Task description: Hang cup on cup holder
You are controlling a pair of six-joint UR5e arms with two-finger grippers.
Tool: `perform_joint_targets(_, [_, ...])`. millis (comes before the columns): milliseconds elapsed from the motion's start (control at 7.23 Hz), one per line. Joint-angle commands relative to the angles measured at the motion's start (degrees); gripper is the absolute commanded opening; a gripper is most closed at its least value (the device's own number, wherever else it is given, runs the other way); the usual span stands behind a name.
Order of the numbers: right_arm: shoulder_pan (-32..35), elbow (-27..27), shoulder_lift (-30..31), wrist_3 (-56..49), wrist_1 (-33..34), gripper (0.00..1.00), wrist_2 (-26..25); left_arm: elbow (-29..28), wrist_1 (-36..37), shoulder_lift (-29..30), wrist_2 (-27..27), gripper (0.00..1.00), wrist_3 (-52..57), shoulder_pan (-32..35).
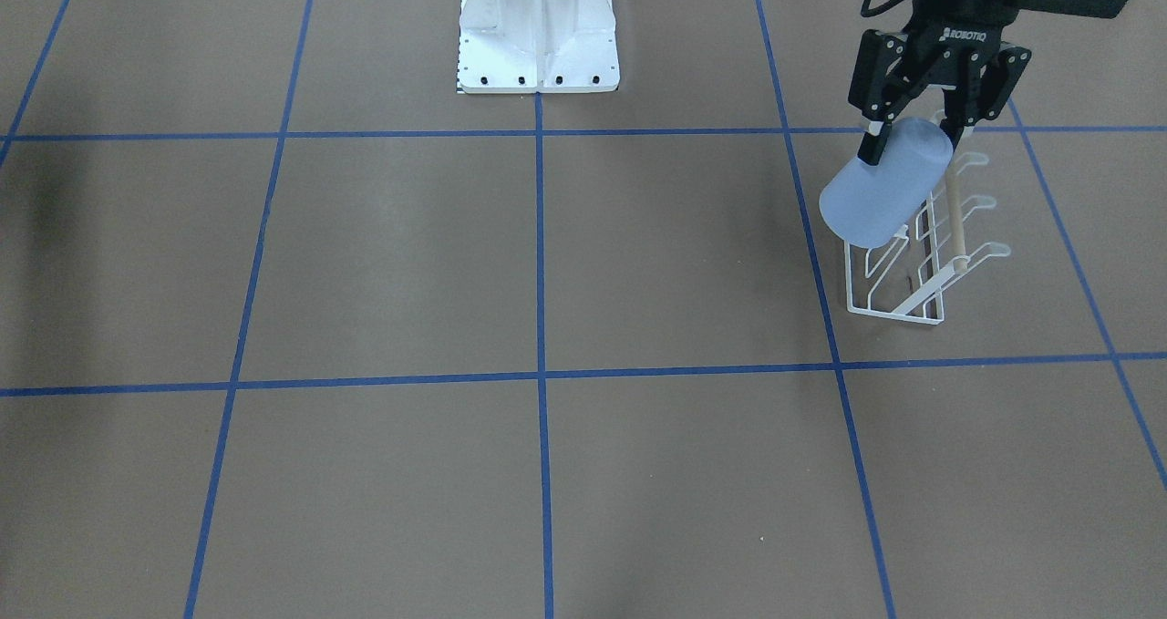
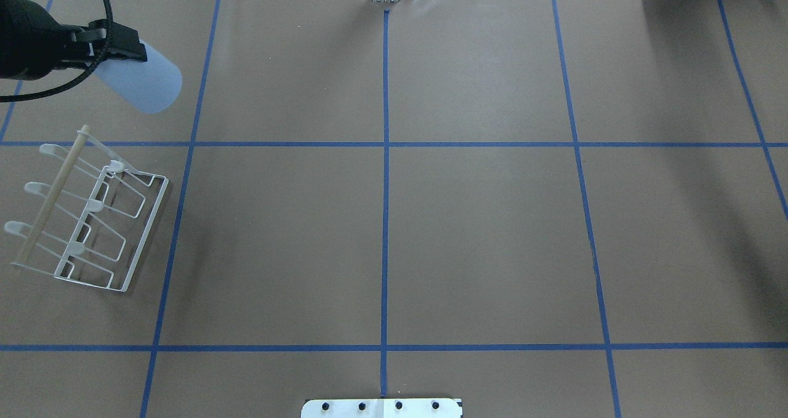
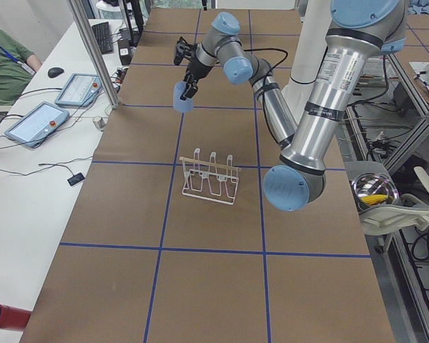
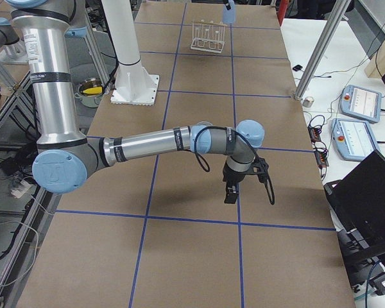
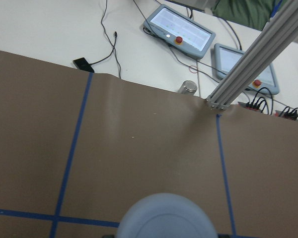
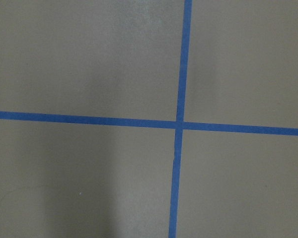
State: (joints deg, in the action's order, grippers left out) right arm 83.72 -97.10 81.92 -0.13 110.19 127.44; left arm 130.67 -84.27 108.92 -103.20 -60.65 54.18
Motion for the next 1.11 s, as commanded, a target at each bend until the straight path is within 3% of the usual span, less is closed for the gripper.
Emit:
perform_joint_targets(0, [0.40, -0.46, -1.68, -3.03, 6.44, 1.00, -1.67, 0.02, 9.01, -0.02, -0.16, 0.00, 4.82, 0.05])
perform_joint_targets(553, [0.40, 0.86, -1.85, -2.76, 5.48, 1.00, -2.81, -4.45, 12.38, -0.11, -0.25, 0.00, 8.71, 0.05])
perform_joint_targets(969, [0.40, 1.30, -1.06, -2.68, 1.08, 1.00, -3.16, -6.66, 12.20, -0.64, -2.44, 0.00, 9.32, -0.03])
